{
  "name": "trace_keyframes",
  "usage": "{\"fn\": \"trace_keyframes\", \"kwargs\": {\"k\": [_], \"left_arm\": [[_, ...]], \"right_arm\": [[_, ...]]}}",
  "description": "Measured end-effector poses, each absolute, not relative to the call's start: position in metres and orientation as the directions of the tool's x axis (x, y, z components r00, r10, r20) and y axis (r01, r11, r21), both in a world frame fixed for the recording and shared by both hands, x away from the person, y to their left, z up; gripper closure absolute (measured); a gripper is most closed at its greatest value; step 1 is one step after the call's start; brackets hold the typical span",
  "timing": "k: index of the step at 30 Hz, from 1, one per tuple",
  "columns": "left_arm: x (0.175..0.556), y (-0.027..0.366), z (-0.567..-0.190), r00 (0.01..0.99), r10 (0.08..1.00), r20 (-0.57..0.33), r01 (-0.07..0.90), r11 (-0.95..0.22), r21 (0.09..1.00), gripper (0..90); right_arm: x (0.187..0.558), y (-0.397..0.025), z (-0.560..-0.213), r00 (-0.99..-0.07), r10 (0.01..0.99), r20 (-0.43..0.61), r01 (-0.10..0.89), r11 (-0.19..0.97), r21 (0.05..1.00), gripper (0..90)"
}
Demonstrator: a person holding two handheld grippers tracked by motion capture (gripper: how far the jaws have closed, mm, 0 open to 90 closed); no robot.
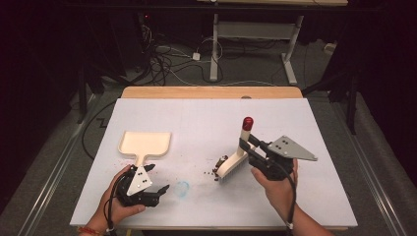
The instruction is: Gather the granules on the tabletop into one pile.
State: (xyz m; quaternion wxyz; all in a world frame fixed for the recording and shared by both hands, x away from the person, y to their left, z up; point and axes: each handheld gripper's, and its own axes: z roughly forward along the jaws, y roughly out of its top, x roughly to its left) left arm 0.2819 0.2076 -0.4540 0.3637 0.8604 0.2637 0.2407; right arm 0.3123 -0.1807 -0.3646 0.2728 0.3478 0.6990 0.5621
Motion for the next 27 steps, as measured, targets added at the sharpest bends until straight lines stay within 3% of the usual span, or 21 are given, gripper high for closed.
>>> {"fn": "trace_keyframes", "kwargs": {"k": [9, 18, 27], "left_arm": [[0.283, 0.206, -0.454, 0.744, 0.629, 0.223, 0.28, -0.598, 0.751, 20.2], [0.284, 0.204, -0.455, 0.747, 0.625, 0.227, 0.282, -0.606, 0.744, 20.2], [0.281, 0.211, -0.453, 0.737, 0.638, 0.225, 0.283, -0.592, 0.755, 20.2]], "right_arm": [[0.309, -0.215, -0.341, -0.653, 0.757, -0.014, 0.126, 0.126, 0.984, 70.0], [0.332, -0.188, -0.347, -0.795, 0.606, -0.006, 0.082, 0.117, 0.99, 70.1], [0.325, -0.19, -0.351, -0.774, 0.632, -0.037, 0.101, 0.181, 0.978, 70.1]]}}
